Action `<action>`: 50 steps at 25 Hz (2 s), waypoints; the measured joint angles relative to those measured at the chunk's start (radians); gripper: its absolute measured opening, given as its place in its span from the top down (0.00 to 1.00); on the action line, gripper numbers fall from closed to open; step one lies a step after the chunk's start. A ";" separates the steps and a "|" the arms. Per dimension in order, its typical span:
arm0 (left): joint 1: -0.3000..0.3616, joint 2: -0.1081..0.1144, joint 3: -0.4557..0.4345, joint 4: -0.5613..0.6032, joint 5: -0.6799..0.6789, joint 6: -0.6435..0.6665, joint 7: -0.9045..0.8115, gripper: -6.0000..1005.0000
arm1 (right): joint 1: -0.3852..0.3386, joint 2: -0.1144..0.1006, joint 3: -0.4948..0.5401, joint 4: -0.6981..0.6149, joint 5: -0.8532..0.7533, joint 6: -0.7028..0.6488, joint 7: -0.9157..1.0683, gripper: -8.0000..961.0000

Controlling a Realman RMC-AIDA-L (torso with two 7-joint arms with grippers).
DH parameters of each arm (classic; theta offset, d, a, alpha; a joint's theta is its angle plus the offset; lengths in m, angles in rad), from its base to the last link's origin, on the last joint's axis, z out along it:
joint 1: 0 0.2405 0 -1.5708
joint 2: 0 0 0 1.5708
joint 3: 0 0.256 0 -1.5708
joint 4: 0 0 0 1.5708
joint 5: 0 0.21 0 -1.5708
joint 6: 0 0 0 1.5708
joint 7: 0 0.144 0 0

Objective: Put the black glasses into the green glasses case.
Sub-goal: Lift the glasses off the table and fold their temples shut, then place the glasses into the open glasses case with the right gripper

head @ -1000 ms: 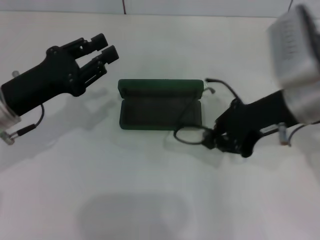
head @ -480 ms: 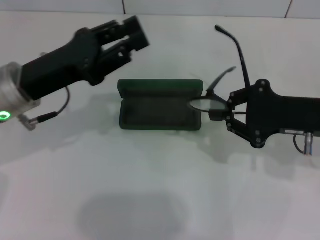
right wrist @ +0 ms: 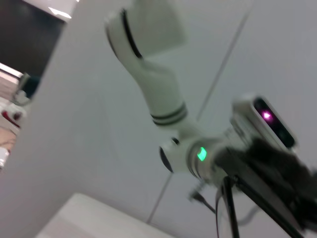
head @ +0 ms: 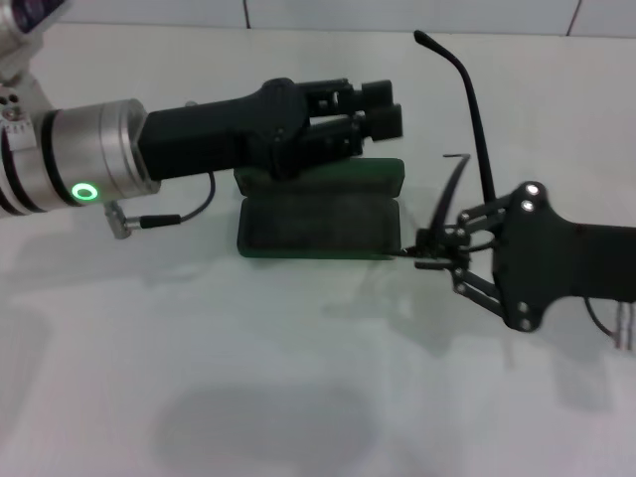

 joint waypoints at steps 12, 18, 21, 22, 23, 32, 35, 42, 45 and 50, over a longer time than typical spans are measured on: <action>0.002 -0.022 -0.001 0.050 0.005 -0.307 0.046 0.59 | 0.040 -0.003 -0.071 0.047 0.016 -0.200 -0.050 0.83; -0.011 -0.017 0.001 0.093 0.023 -0.147 0.102 0.59 | 0.119 0.000 -0.090 0.185 0.048 -0.049 -0.033 0.83; -0.013 -0.016 0.001 0.090 0.068 -0.085 0.123 0.59 | 0.119 0.000 -0.090 0.192 0.078 -0.009 -0.021 0.82; -0.015 -0.016 0.001 0.089 0.086 -0.076 0.132 0.59 | 0.118 0.000 -0.090 0.192 0.083 -0.005 -0.020 0.82; -0.017 -0.015 0.001 0.089 0.097 -0.074 0.138 0.59 | 0.117 -0.001 -0.089 0.191 0.089 0.001 -0.020 0.82; -0.023 -0.015 0.000 0.088 0.119 -0.074 0.186 0.59 | 0.115 -0.005 -0.088 0.191 0.084 0.009 -0.021 0.81; -0.006 -0.015 -0.001 0.078 0.061 -0.076 0.194 0.59 | 0.115 -0.007 -0.090 0.191 0.059 0.010 -0.027 0.80; 0.089 -0.022 -0.001 0.042 -0.174 -0.181 0.266 0.59 | 0.058 0.004 -0.184 0.125 0.117 0.238 -0.123 0.80; 0.110 -0.016 -0.001 0.039 -0.203 -0.203 0.264 0.59 | 0.028 0.005 -0.366 0.006 0.236 0.503 -0.108 0.79; 0.126 -0.008 -0.002 0.038 -0.229 -0.239 0.252 0.59 | -0.004 0.006 -0.613 -0.195 0.304 0.972 -0.043 0.79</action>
